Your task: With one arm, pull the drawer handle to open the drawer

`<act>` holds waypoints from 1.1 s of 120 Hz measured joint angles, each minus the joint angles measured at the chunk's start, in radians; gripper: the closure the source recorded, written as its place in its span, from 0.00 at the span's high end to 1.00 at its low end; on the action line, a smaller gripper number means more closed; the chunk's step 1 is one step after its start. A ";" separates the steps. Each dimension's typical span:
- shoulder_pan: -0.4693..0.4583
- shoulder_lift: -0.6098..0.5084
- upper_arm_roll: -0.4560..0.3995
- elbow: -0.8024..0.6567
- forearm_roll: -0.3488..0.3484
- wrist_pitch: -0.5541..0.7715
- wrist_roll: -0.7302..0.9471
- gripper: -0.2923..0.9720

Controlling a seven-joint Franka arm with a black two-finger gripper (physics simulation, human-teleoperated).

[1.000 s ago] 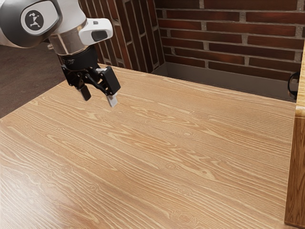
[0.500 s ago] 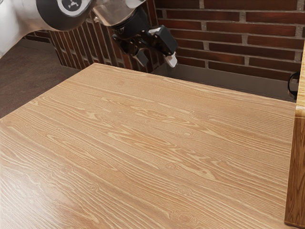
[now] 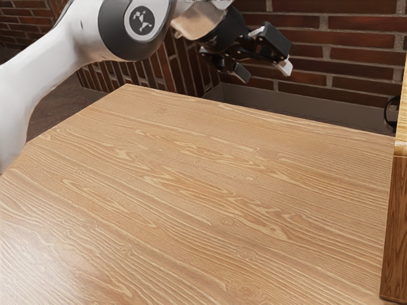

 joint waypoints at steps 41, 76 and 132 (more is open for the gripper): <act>-0.023 0.010 -0.022 -0.045 -0.107 0.072 -0.039 0.77; -0.059 0.058 -0.022 -0.038 -0.148 0.097 -0.060 0.77; -0.090 0.151 -0.022 0.016 -0.207 0.177 -0.078 0.77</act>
